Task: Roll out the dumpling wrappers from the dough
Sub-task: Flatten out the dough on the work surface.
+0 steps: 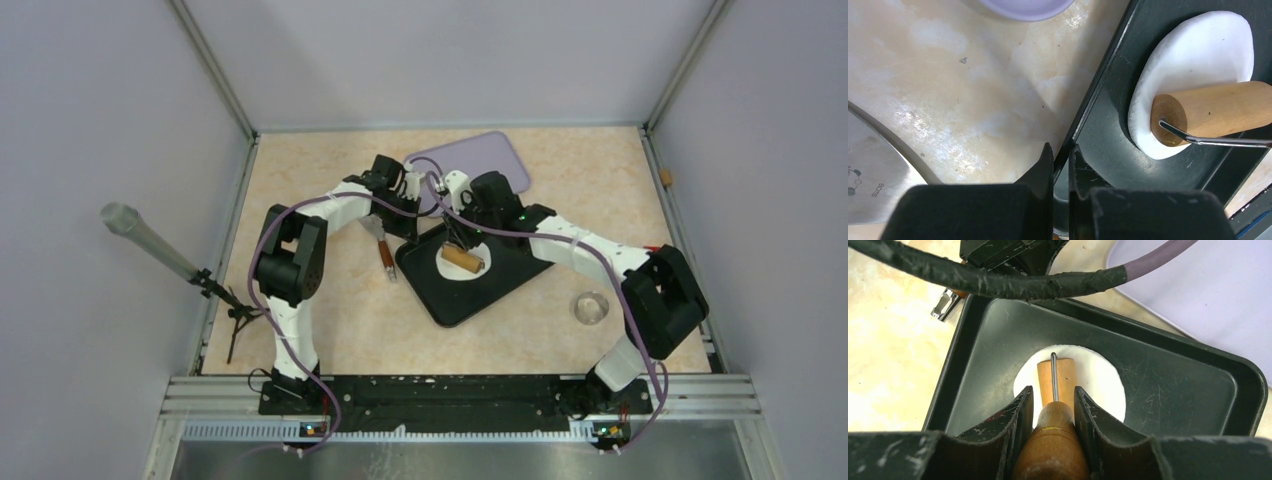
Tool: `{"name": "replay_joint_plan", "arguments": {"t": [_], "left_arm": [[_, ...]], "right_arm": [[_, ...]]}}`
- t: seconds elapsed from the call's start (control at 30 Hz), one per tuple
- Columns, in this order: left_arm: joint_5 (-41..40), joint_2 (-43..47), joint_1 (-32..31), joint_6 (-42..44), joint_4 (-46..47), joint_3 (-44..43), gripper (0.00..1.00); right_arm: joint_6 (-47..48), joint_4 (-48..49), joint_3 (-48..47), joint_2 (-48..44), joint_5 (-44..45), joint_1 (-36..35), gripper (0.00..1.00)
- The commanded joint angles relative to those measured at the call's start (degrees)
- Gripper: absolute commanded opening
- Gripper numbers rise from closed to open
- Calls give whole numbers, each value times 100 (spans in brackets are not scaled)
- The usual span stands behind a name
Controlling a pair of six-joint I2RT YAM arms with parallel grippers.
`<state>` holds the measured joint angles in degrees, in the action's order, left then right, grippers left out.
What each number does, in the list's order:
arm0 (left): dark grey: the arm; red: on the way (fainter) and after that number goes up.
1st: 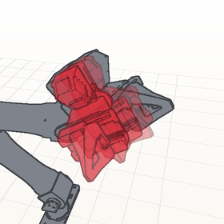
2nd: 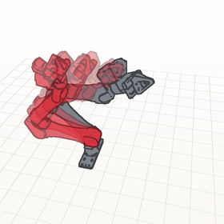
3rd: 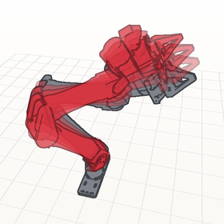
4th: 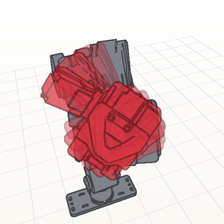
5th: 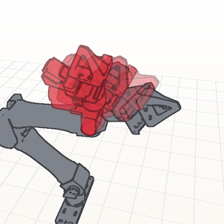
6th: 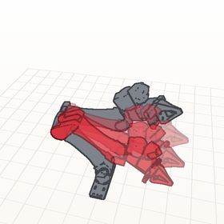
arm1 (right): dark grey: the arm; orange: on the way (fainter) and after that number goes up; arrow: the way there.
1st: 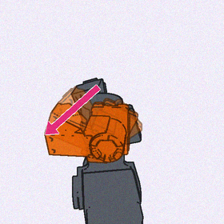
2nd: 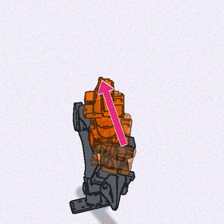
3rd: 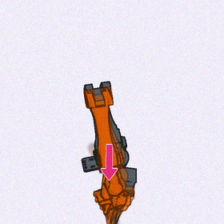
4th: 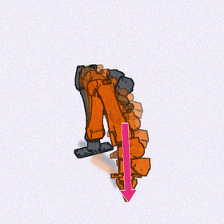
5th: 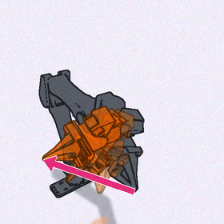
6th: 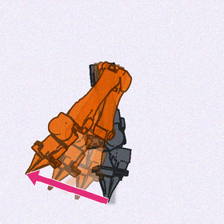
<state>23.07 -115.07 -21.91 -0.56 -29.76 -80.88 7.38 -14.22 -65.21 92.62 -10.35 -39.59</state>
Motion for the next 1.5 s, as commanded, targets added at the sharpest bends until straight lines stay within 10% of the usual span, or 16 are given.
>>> {"name": "replay_joint_plan", "arguments": {"t": [0.0,1.47], "left_arm": [[-581,-412,-19,-611,320,15,0],[-294,-508,27,-669,445,24,0]], "right_arm": [[-218,-1935,743,530,-897,-356,0],[-32,-1391,1432,450,-1793,-567,0]]}}
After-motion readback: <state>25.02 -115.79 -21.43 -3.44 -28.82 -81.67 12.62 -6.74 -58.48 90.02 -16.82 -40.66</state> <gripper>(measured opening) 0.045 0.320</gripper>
